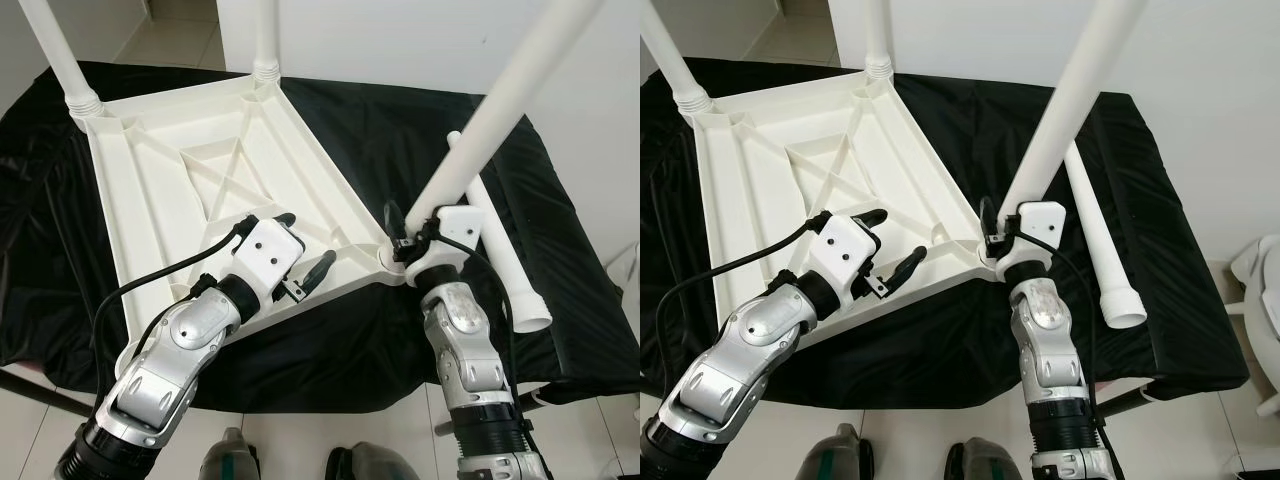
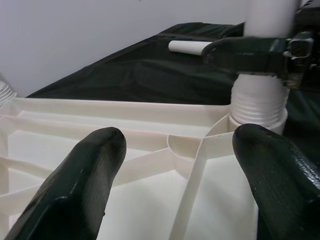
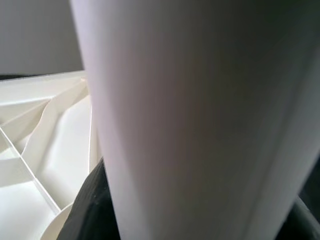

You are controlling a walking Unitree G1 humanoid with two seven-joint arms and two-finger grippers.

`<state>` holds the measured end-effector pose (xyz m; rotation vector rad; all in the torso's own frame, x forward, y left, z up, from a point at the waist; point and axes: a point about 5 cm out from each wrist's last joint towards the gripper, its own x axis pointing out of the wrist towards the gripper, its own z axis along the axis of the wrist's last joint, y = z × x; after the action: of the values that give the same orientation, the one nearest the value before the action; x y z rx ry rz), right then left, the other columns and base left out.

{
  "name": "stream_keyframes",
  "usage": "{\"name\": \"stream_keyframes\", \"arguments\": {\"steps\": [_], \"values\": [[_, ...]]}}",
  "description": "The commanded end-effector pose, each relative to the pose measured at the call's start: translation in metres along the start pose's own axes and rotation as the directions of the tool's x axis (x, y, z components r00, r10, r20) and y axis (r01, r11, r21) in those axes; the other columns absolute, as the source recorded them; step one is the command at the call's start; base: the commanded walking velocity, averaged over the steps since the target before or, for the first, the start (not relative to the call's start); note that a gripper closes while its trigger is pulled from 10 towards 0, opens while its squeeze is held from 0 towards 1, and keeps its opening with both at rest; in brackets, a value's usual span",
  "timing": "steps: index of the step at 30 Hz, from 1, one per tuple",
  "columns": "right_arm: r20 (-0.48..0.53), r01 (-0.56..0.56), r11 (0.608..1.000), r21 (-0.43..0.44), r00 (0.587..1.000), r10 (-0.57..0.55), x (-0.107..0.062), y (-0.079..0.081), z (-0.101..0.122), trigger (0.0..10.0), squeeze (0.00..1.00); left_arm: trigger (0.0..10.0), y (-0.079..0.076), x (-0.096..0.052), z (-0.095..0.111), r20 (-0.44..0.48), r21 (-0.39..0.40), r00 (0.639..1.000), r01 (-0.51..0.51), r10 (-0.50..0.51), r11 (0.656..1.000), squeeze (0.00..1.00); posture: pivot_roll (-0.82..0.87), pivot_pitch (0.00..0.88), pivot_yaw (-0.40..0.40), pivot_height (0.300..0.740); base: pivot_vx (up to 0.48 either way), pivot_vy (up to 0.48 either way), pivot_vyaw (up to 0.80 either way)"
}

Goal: Building children table

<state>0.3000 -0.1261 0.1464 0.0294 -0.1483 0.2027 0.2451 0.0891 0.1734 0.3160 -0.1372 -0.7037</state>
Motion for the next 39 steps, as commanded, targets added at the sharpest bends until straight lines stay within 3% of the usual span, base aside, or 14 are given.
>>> {"name": "stream_keyframes", "arguments": {"steps": [1,12,18,20,22,26,29,31,34,39], "values": [[-0.19,-0.016,1.0,-0.014,0.982,0.013,-0.005,-0.001,-0.032,10.0,0.0,10.0,-0.001,0.0,0.001,-0.003,0.011,0.998,0.059,-0.059,0.998,0.0,0.05,0.059,-0.017,0.74,0.0,0.0,0.0],[-0.231,-0.091,0.996,-0.022,0.969,0.083,0.009,-0.005,-0.032,10.0,0.0,10.0,-0.001,-0.002,0.003,-0.002,0.012,0.998,0.057,-0.057,0.998,0.0,0.06,0.062,-0.016,0.74,0.0,0.0,0.0],[-0.254,-0.041,0.995,0.092,0.965,0.064,0.01,-0.012,-0.033,10.0,0.0,10.0,-0.002,-0.003,0.003,-0.004,0.011,0.998,0.057,-0.057,0.998,0.0,0.06,0.066,-0.018,0.74,0.0,0.0,0.0],[-0.254,-0.041,0.995,0.092,0.965,0.064,0.01,-0.012,-0.033,10.0,0.0,10.0,-0.002,-0.003,0.003,-0.004,0.011,0.998,0.057,-0.057,0.998,0.0,0.06,0.066,-0.018,0.74,0.0,0.0,0.0],[-0.261,-0.004,0.985,0.173,0.964,0.049,0.007,-0.014,-0.034,10.0,0.0,10.0,-0.003,-0.003,0.002,-0.004,0.01,0.998,0.059,-0.059,0.998,0.0,0.06,0.063,-0.018,0.74,0.0,0.0,0.0],[-0.254,0.009,0.982,0.19,0.966,0.041,0.005,-0.014,-0.034,10.0,0.0,10.0,-0.003,-0.003,0.002,-0.003,0.009,0.998,0.06,-0.06,0.998,0.0,0.05,0.061,-0.017,0.74,0.0,0.0,0.0],[-0.074,-0.053,0.988,0.143,0.995,0.064,0.0,-0.008,-0.016,10.0,0.0,10.0,-0.004,-0.001,0.003,0.001,0.009,0.998,0.067,-0.067,0.998,0.0,0.05,0.056,-0.015,0.74,0.0,0.0,0.0],[-0.074,-0.053,0.988,0.143,0.995,0.064,0.0,-0.008,-0.016,10.0,0.0,10.0,-0.004,-0.001,0.003,0.001,0.009,0.998,0.067,-0.067,0.998,0.0,0.05,0.056,-0.015,0.74,0.0,0.0,0.0],[0.045,-0.077,0.986,0.148,0.996,0.071,0.003,-0.007,0.005,10.0,0.0,10.0,-0.004,0.001,0.005,0.015,0.0,0.997,0.073,-0.073,0.997,0.0,0.04,0.046,-0.014,0.74,0.0,0.0,0.0],[0.086,-0.097,0.982,0.162,0.993,0.084,0.007,-0.01,0.018,10.0,0.0,10.0,-0.002,0.003,0.009,0.036,-0.023,0.997,0.076,-0.075,0.997,0.0,0.04,0.039,-0.018,0.74,0.0,0.0,0.0]]}}
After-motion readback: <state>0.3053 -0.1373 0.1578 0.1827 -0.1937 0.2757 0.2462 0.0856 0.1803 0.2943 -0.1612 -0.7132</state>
